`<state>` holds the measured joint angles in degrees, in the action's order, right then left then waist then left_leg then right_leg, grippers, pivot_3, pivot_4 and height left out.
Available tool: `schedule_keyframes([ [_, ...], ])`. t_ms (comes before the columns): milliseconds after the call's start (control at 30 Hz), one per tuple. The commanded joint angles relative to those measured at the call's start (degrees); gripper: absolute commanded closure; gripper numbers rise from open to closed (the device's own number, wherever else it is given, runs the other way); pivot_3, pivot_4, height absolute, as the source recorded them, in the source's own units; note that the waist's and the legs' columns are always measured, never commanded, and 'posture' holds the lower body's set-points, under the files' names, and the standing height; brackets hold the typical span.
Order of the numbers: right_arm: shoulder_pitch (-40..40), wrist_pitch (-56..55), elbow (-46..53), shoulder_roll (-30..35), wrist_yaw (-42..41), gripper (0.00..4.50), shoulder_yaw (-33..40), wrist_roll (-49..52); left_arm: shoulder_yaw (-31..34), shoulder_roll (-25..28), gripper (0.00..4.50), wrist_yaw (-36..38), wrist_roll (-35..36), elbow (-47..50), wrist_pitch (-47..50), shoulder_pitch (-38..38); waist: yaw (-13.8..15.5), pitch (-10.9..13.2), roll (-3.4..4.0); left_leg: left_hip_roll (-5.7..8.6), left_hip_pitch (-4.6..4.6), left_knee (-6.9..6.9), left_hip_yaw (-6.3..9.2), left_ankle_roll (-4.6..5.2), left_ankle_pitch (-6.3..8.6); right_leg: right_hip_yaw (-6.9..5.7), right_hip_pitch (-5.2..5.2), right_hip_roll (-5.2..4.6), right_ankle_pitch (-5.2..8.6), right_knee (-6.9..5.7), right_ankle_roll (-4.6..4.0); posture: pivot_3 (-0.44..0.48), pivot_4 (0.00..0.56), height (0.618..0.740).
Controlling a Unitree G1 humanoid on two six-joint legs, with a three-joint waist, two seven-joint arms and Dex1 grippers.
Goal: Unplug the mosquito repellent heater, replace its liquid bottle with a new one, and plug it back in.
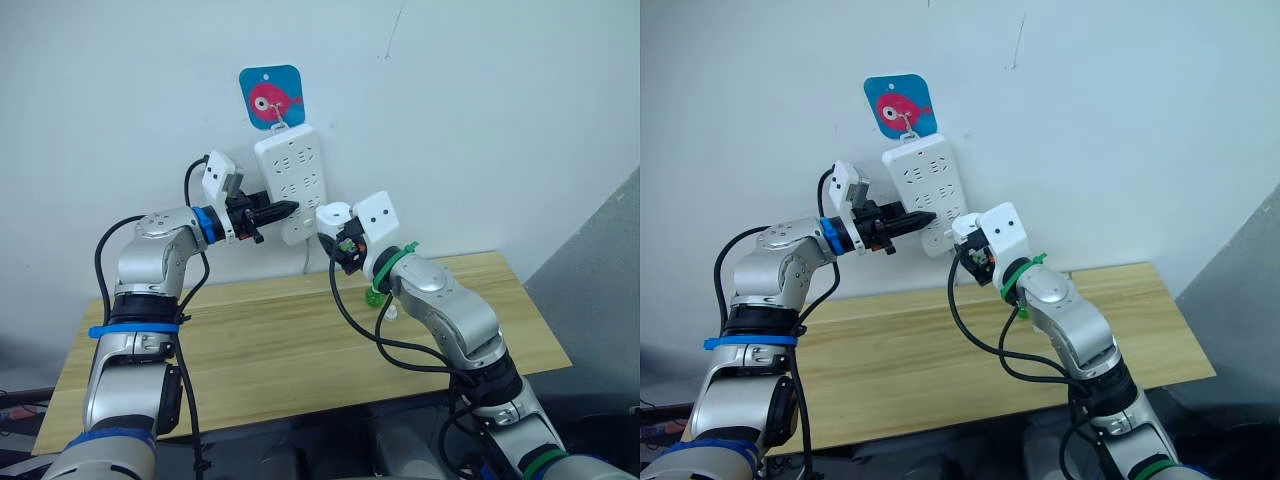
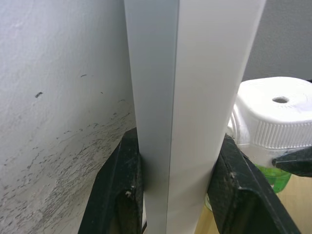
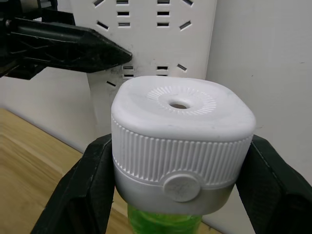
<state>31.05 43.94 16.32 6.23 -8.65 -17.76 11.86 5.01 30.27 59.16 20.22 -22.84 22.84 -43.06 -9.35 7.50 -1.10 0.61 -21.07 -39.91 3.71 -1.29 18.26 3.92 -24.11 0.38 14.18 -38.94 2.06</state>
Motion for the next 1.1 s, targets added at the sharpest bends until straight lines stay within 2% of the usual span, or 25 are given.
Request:
schedule_keyframes([
  [33, 1.09, -2.76, 1.93, -1.39, -0.42, 1.47, 1.26, -0.68, 0.02, -0.29, 3.19, 0.02, 0.93, 2.48, 0.03, -0.22, 0.00, 0.00, 0.00, 0.00, 0.00, 0.00, 0.00, 0.00, 0.00, 0.00, 0.00, 0.00, 0.00, 0.00, 0.00, -0.212, 0.099, 0.740],
  [1100, -1.28, -5.09, 3.24, -3.21, -2.48, 1.47, 1.22, -4.08, 0.15, -0.71, 3.19, 0.02, 0.97, 2.83, 0.47, 0.43, -0.10, 0.00, 0.00, 0.01, 0.00, 0.01, 0.02, -0.01, 0.00, -0.01, -0.01, -0.01, 0.00, 0.00, 0.00, -0.214, 0.104, 0.740],
])
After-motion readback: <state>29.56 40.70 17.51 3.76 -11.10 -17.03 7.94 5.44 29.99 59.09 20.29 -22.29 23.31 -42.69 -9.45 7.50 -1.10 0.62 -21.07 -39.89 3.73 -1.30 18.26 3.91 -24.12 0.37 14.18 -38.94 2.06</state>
